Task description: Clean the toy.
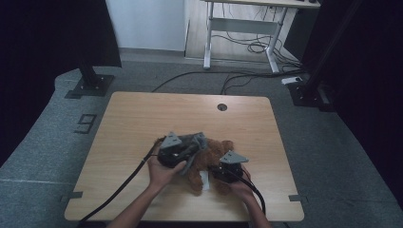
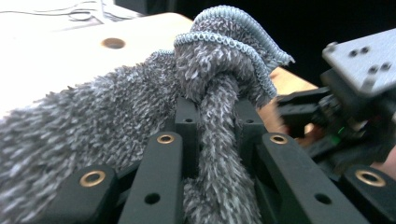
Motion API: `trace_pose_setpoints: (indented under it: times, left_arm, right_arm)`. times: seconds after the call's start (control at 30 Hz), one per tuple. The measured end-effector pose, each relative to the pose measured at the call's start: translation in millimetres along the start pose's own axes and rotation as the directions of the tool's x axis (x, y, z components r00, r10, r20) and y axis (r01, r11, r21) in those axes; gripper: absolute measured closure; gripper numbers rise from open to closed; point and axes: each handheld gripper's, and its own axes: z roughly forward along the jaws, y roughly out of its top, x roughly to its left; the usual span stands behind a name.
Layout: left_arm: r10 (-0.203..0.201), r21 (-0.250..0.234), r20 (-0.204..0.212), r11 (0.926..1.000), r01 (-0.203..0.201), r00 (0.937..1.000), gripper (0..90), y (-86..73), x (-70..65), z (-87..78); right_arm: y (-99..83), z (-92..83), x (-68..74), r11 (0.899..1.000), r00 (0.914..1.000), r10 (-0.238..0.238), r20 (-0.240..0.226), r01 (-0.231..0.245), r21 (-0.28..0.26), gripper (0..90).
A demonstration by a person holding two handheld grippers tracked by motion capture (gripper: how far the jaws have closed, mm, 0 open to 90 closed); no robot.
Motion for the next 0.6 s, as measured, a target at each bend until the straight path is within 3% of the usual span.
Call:
trace_pose_setpoints:
  times: [0.1,0.17,0.23,0.37,0.5,0.6]
  left_arm:
    - [-0.015,0.013,0.003,0.9998,0.015,0.9999,75.6,-0.8,-7.7,21.7]
    - [-0.01,0.007,-0.008,0.9999,0.01,0.9999,75.6,-3.1,-8.8,25.1]
    - [0.004,0.005,-0.015,1.0,-0.004,0.9999,75.6,-4.6,-9.2,22.5]
    - [0.024,-0.002,-0.031,0.9997,-0.024,0.9992,75.6,-3.8,-10.3,9.0]
    - [0.055,-0.039,0.028,0.9978,-0.054,0.9981,75.6,0.5,-25.9,4.2]
    - [0.074,-0.018,0.051,0.9971,-0.073,0.996,75.6,-1.8,-36.4,17.3]
  right_arm:
    - [-0.9,-1.1,2.9,1.0,0.9999,-0.012,0.006,0.012,0.01,51.7]
    - [-2.7,-1.0,0.9,1.0,1.0,0.001,-0.001,-0.001,0.014,51.8]
    - [-4.3,-1.6,-1.9,1.0,0.9996,0.022,-0.017,-0.022,0.008,52.3]
    - [-4.3,-2.7,-1.5,1.0,0.9997,0.009,-0.024,-0.009,0.006,52.7]
    - [-4.0,-2.7,-2.0,1.0,0.9994,0.018,-0.028,-0.018,0.002,52.6]
    - [-3.9,-2.5,-3.0,1.0,0.9991,0.024,-0.035,-0.024,0.003,52.6]
